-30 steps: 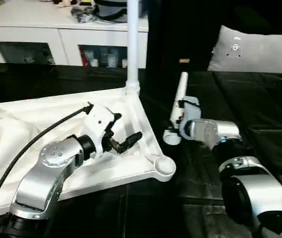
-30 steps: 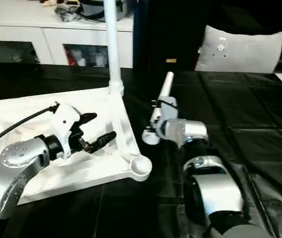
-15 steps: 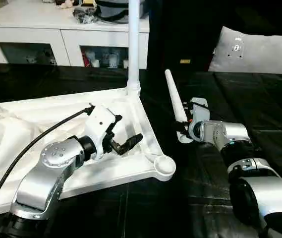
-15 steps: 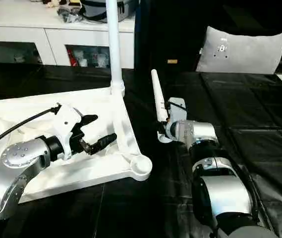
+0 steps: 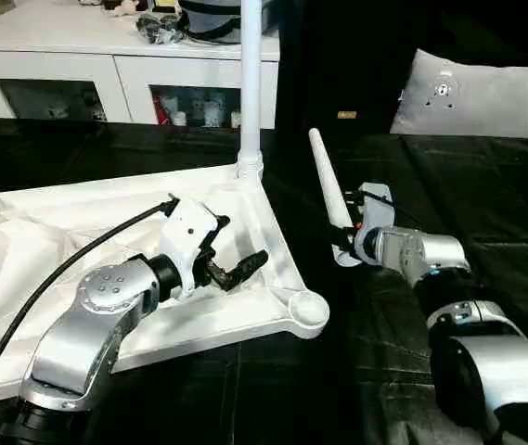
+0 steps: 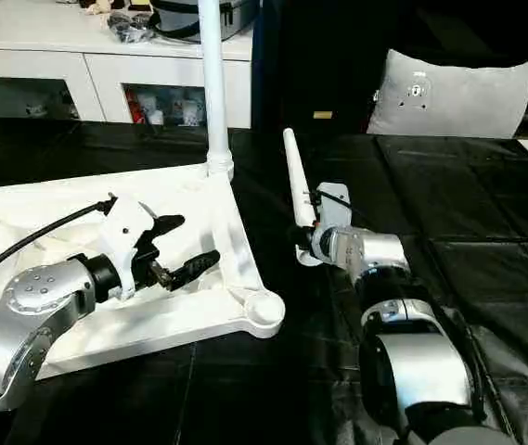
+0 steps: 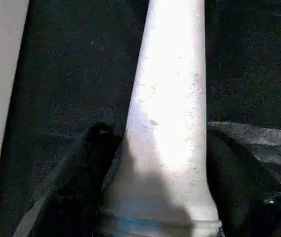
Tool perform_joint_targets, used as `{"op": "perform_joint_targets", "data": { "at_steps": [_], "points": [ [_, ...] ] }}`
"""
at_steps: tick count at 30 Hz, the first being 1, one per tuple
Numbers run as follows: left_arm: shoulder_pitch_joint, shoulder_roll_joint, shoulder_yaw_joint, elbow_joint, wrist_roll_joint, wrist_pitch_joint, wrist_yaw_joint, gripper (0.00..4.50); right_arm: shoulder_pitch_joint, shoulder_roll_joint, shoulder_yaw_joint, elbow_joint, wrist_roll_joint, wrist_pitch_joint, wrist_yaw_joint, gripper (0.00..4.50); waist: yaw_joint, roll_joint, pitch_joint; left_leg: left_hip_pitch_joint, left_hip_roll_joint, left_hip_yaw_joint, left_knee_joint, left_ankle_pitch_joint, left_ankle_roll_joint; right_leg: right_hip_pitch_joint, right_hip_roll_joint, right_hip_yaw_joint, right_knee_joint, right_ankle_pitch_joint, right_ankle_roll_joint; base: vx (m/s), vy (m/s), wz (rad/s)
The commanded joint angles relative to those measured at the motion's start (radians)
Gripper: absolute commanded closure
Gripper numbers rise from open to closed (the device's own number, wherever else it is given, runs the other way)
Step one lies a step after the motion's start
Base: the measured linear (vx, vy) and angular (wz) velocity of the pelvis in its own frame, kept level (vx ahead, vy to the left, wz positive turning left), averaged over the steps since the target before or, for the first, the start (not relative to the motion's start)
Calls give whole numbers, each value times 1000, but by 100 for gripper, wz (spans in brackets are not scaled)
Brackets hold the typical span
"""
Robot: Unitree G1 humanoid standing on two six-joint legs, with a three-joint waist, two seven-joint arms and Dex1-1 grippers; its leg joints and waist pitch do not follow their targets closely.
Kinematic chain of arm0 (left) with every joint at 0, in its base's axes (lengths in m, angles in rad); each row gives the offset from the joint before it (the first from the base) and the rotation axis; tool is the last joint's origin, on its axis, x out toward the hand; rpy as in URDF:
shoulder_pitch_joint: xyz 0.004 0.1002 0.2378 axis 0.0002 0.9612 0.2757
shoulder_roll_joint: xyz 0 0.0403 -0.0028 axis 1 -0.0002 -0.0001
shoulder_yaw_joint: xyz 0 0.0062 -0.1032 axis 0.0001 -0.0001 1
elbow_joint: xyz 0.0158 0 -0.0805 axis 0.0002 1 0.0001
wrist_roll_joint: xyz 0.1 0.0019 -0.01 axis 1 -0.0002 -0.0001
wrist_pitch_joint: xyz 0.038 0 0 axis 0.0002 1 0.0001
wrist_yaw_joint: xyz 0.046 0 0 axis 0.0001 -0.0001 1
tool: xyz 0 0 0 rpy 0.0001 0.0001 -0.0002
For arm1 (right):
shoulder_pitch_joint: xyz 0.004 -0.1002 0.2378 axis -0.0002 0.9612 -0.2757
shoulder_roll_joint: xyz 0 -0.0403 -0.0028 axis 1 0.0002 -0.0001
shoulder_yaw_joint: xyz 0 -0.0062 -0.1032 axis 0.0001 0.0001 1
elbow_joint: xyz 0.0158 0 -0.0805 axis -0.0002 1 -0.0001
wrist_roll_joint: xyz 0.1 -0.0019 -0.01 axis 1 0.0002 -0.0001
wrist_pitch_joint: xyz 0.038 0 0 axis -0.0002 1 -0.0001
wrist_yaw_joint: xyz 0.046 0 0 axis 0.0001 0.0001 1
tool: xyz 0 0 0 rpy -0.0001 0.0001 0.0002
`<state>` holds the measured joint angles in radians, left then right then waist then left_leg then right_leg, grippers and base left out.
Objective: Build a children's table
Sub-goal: Insert table leg to table base
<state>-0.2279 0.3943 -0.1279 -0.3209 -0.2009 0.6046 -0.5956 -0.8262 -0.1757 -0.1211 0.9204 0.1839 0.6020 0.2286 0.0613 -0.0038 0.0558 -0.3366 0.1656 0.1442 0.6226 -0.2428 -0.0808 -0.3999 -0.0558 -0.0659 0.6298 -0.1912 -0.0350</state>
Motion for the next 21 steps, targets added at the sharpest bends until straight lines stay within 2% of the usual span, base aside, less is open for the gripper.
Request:
{"op": "perform_joint_targets", "data": {
  "at_steps": [1, 4, 7, 10, 11, 12, 14, 15, 16, 18, 21],
  "points": [
    [-6, 7, -10, 6, 3, -4, 3, 0, 33, 5, -3, 16, -6, -4, 0, 187, 1, 11, -53, -14, 50, -8, -88, -152, -9, 49, -85, 55, -84, -276, -189, 0, 0, 0],
    [-2, 5, -11, 7, 5, -2, 7, 0, 46, 9, -25, -5, 14, -23, 3, 188, 0, 11, -53, -13, 49, -7, -88, -154, -6, 48, -84, 56, -85, -276, -191, 0, 0, 0],
    [-3, 0, -12, 11, 10, -7, 15, 0, 59, 17, -71, -49, 46, -61, -22, 188, 1, 10, -54, -15, 50, -6, -88, -135, -1, 49, -84, 56, -84, -252, -190, 0, 0, 0],
    [-5, -2, -12, 14, 14, -12, 19, 0, 73, 24, -100, -99, 73, -87, -25, 189, 2, 10, -58, -18, 49, -6, -86, -92, 8, 51, -83, 56, -77, -196, -201, 0, 0, 0],
    [-4, -10, -11, 18, 16, -16, 27, 0, 98, 31, -123, -185, 101, -111, -17, 189, 3, 10, -58, -20, 50, -4, -85, -78, 13, 53, -82, 56, -77, -173, -202, 0, 0, 0],
    [-4, -14, -11, 19, 17, -18, 32, 0, 107, 34, -129, -212, 108, -122, -15, 189, 4, 9, -64, -19, 51, -5, -82, -46, 19, 54, -83, 56, -70, -131, -206, 0, 0, 0],
    [-3, -24, -8, 22, 17, -21, 43, 0, 124, 38, -126, -255, 107, -155, -7, 192, 4, 8, -68, -26, 48, -4, -76, 17, 37, 56, -81, 55, -61, -46, -219, 0, 0, 0],
    [-3, -27, -7, 23, 17, -22, 46, 0, 128, 39, -124, -263, 106, -164, -5, 197, 4, 7, -68, -27, 48, -4, -76, 34, 46, 56, -80, 54, -59, -24, -227, 0, 0, 0],
    [-2, -39, -3, 28, 18, -30, 60, 0, 150, 46, -118, -310, 103, -214, 6, 208, 3, 6, -67, -29, 48, -3, -76, 32, 50, 57, -81, 54, -60, -26, -228, 0, 0, 0],
    [0, -67, 9, 37, 17, -39, 93, 0, 179, 51, -119, -390, 115, -166, -2, 231, 3, 6, -63, -28, 48, -1, -76, 14, 54, 56, -80, 55, -65, -51, -225, 0, 0, 0],
    [4, -103, 21, 45, 21, -50, 136, 0, 226, 62, -122, -506, 138, -119, -7, 244, 3, 3, -60, -27, 49, -1, -80, -14, 50, 54, -78, 56, -74, -115, -200, 0, 0, 0]
  ]
}}
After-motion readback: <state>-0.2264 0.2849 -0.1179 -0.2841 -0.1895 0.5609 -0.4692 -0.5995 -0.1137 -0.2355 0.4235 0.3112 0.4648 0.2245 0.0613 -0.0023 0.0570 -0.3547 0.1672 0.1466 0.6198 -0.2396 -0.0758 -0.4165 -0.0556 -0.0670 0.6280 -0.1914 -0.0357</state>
